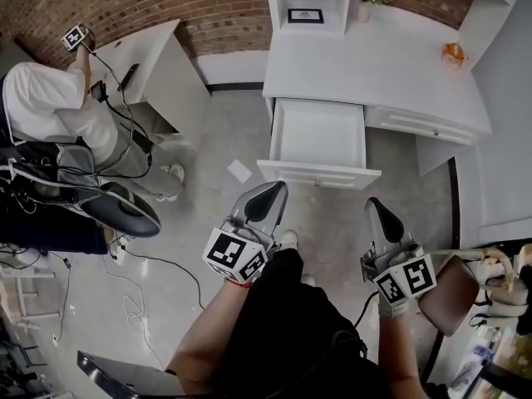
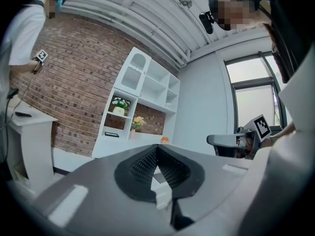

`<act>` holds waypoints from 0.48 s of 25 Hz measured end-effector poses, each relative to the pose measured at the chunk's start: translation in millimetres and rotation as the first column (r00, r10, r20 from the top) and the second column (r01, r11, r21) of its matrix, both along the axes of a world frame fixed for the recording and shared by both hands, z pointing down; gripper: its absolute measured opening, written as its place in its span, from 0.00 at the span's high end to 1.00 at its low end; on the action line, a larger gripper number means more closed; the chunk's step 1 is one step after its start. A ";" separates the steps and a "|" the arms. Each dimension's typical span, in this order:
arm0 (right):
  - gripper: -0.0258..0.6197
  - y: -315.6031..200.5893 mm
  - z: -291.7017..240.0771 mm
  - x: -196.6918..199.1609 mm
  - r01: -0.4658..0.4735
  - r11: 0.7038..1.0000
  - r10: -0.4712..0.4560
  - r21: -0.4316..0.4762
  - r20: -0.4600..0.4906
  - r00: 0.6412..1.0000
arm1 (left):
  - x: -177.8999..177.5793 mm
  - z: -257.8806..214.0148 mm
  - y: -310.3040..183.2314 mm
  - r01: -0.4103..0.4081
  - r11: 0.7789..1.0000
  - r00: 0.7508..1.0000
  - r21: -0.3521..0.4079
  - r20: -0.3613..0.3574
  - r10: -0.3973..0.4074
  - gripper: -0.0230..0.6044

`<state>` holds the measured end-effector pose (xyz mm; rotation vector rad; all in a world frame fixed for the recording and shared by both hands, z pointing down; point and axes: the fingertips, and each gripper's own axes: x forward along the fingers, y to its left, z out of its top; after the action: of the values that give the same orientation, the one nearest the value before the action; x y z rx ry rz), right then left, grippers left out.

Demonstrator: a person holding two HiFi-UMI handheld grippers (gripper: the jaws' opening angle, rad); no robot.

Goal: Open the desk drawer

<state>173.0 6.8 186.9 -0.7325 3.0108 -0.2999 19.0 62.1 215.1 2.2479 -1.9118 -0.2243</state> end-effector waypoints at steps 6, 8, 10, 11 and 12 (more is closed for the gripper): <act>0.96 4.8 -9.2 -9.0 0.009 1.000 -0.009 0.007 -0.004 1.000 | -9.2 -9.0 9.0 -0.003 1.000 1.000 -0.003 -0.003 0.003 0.96; 0.96 6.9 -12.0 -12.0 0.014 1.000 -0.014 0.013 -0.007 1.000 | -11.2 -12.0 11.8 -0.005 1.000 1.000 -0.004 0.007 0.005 0.96; 0.96 9.3 -14.0 -12.8 0.018 1.000 -0.017 0.021 -0.010 1.000 | -10.6 -14.7 13.6 -0.010 1.000 1.000 -0.002 0.019 0.010 0.96; 0.96 10.5 -14.1 -12.7 0.017 1.000 -0.017 0.023 -0.013 1.000 | -9.9 -15.3 14.5 -0.011 1.000 1.000 -0.002 0.023 0.011 0.96; 0.96 11.7 -13.8 -12.4 0.014 1.000 -0.014 0.024 -0.014 1.000 | -9.3 -15.2 15.7 -0.011 1.000 1.000 -0.003 0.026 0.011 0.96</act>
<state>160.6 18.5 173.1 -0.7146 3.0287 -0.2597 9.7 77.8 199.9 2.2703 -1.9102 -0.1921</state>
